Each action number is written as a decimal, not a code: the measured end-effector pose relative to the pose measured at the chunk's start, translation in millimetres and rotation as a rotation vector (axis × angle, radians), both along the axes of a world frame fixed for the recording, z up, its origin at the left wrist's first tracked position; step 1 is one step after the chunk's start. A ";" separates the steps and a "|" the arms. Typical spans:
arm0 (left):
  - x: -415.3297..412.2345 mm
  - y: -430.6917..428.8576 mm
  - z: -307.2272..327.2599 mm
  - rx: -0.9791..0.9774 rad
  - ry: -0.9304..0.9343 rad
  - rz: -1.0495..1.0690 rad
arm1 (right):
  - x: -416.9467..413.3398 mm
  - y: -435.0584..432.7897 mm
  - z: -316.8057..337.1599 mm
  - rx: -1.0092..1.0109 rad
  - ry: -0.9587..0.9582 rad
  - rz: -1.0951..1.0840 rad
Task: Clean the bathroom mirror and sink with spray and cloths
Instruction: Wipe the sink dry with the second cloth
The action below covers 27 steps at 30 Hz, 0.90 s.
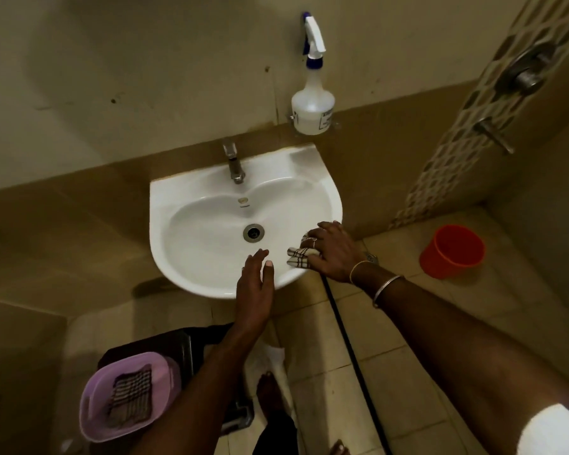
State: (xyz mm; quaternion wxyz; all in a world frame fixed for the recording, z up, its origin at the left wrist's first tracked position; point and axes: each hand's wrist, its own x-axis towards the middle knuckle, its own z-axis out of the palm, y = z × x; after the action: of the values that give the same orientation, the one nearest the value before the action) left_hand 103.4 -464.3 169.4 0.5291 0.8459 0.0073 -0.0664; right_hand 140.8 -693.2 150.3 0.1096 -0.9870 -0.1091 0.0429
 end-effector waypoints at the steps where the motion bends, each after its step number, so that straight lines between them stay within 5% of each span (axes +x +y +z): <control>1: 2.8 -6.2 -0.3 0.006 0.008 -0.014 | 3.4 -6.9 -1.7 0.002 -0.006 -0.020; 13: 64.1 -60.9 11.0 -0.050 0.042 -0.081 | 67.7 -38.9 -18.4 0.037 0.113 -0.344; 27: 144.5 -10.6 0.3 -0.088 0.126 0.053 | 192.7 -20.1 -24.7 -0.061 -0.046 -0.363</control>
State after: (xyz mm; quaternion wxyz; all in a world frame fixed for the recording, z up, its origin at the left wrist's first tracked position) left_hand 247.9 -474.8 169.8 0.5659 0.8154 0.0603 -0.1058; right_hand 333.6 -713.3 125.5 0.0829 -0.9941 0.0697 0.0031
